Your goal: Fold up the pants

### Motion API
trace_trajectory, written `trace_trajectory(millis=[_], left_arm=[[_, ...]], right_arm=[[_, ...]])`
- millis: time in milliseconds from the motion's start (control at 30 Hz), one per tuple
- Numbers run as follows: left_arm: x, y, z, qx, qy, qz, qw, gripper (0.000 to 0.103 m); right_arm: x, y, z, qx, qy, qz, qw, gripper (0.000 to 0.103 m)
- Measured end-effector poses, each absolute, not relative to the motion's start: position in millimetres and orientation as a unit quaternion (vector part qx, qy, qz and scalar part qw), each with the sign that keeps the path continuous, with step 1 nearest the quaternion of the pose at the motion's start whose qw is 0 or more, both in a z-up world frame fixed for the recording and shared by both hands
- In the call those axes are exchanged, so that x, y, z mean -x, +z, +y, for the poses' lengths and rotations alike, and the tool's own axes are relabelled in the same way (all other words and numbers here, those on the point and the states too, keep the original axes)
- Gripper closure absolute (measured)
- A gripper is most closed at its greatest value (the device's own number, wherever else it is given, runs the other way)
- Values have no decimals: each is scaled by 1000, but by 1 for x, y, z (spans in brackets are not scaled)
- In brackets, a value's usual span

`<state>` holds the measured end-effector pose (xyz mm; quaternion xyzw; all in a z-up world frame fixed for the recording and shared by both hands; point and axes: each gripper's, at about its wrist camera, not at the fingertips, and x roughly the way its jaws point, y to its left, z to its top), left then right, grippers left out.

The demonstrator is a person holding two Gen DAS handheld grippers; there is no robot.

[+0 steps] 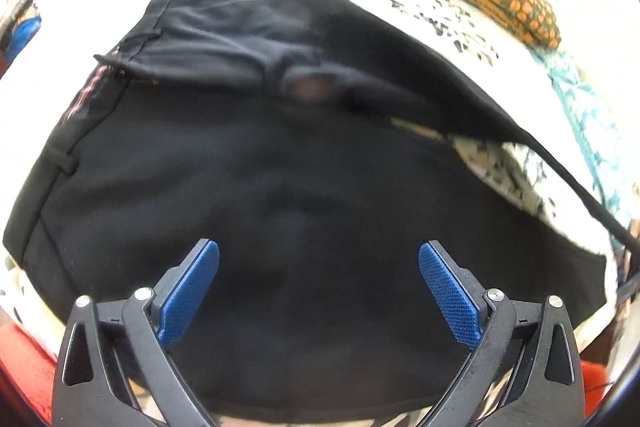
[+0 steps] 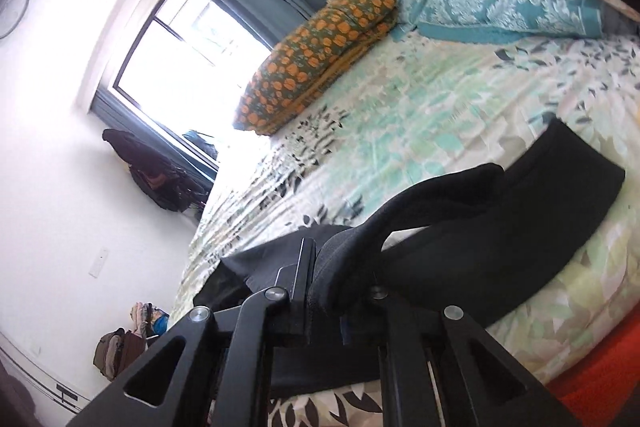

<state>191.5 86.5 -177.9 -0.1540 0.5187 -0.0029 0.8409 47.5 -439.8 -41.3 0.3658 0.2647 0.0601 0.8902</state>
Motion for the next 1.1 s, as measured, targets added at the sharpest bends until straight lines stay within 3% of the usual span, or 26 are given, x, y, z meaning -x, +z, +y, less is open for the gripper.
trace_trajectory(millis=[267,533,633,667,700,800,900,1000,1100], left_arm=[[-319,-162,132,333,-33,507,794,2],[-403,-186,116,303,23,550,778,3],[-421,-197,114,287,52,558,777,8],[-424,-198,114,282,56,558,779,45],[-430,-203,113,284,46,569,770,96],[-428,-197,113,286,43,575,766,99],[-417,-140,116,315,20,510,800,100],[-365,-64,135,330,-11,399,855,99],[-290,-47,150,297,-11,355,886,98]], right_arm=[[-48,-11,-439,-367,100,250,891,93],[-28,-11,-456,-383,122,253,880,93],[-26,-7,-466,-380,129,251,881,94],[-27,-6,-469,-373,128,253,883,94],[-30,-7,-471,-362,122,259,887,94],[-59,-25,-489,-354,98,294,882,94],[-115,-27,-510,-332,87,317,884,94],[-144,10,-525,-320,111,265,903,95],[-143,19,-545,-329,110,242,906,95]])
